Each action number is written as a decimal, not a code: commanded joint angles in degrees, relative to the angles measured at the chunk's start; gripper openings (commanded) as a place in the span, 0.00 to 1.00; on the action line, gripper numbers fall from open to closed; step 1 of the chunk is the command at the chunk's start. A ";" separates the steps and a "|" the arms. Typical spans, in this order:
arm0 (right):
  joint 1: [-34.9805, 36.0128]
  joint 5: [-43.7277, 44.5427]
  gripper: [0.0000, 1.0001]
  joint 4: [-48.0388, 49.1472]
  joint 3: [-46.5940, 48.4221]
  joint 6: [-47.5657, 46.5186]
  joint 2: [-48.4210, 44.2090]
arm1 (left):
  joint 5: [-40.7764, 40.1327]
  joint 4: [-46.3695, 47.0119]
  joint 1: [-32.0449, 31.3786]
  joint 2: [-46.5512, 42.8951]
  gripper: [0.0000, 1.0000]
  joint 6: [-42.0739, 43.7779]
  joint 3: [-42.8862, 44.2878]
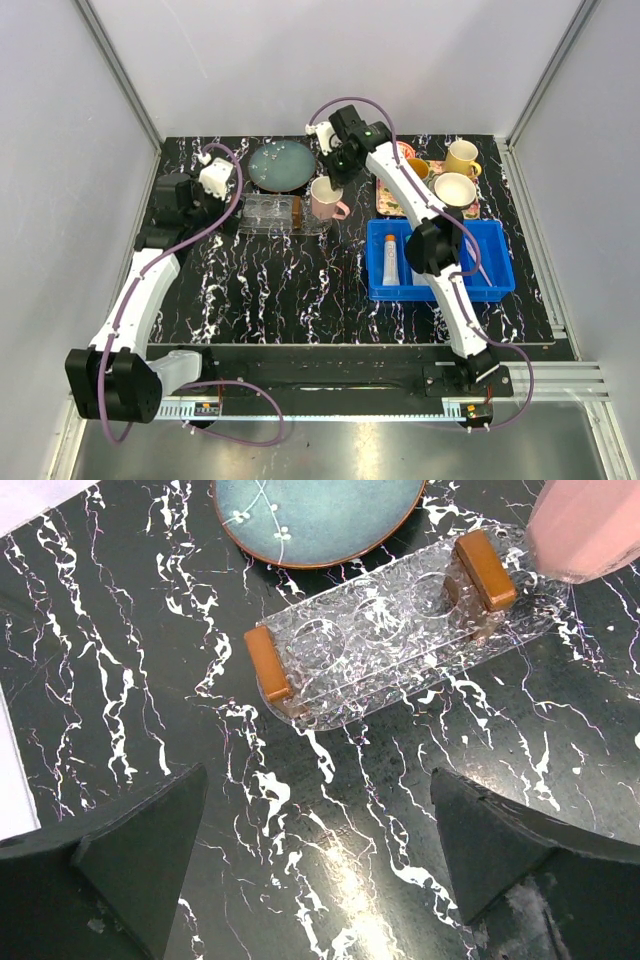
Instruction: Prepare toiletry sets of a toothbrush and toothpaste on the tray
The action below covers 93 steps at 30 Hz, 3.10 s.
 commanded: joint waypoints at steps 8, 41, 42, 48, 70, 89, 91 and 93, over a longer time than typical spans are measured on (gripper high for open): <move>1.60 0.46 0.00 4.69 3.73 1.51 -0.49 | 9.24 2.17 0.30 3.00 0.99 -0.66 2.82; 2.48 11.36 0.00 11.20 -0.93 17.86 -9.99 | -3.85 3.31 -18.33 30.60 0.77 -29.66 33.06; 2.48 11.27 0.00 11.37 -1.19 18.12 -10.25 | -4.28 3.22 -18.86 31.48 0.77 -29.75 33.68; 2.48 10.92 0.00 12.08 -3.12 18.47 -11.21 | -5.60 2.87 -19.48 33.68 0.75 -30.63 36.14; 2.57 14.00 0.00 14.36 -6.64 19.18 -14.12 | -9.65 -4.60 -21.32 41.59 0.60 -31.95 43.79; 2.48 15.32 0.00 15.59 -9.80 20.49 -16.49 | -10.00 -5.75 -21.94 43.97 0.21 -32.30 45.20; 2.48 15.40 0.00 15.68 -10.07 20.67 -16.67 | -10.35 -5.58 -21.94 43.71 0.10 -32.30 44.93; 2.48 15.49 0.00 15.68 -10.24 20.85 -16.84 | -11.23 -5.40 -21.94 43.62 0.00 -32.30 44.93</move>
